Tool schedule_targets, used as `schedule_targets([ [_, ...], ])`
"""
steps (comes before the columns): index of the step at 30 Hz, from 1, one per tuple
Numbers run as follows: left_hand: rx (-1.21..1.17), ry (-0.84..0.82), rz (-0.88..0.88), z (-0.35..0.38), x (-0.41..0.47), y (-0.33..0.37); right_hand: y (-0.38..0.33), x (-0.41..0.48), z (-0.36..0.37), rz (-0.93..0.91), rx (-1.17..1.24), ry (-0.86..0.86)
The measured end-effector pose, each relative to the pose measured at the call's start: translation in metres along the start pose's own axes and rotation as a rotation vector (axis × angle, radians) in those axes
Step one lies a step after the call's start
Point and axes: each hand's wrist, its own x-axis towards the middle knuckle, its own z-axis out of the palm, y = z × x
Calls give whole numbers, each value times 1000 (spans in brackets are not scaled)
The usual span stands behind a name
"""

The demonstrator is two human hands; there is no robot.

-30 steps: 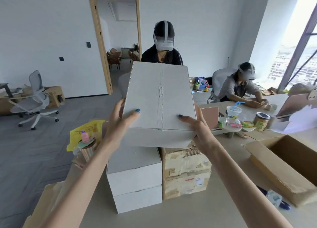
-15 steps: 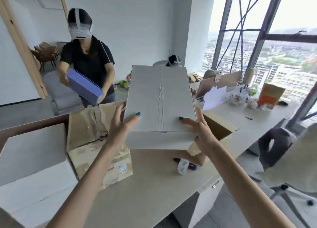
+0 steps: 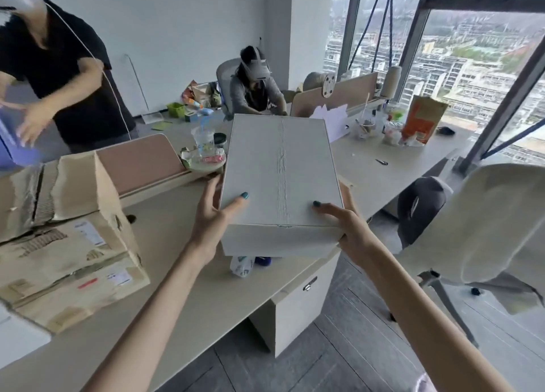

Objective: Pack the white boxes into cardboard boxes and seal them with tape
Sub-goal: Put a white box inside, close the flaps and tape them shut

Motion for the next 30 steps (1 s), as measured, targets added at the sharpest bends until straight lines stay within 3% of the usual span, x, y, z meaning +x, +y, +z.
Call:
schedule_targets([
  [12, 4, 144, -154, 92, 125, -64, -1, 177, -84, 137, -47, -140],
  [30, 57, 505, -347, 180, 201, -100, 16, 365, -139, 451, -60, -550],
])
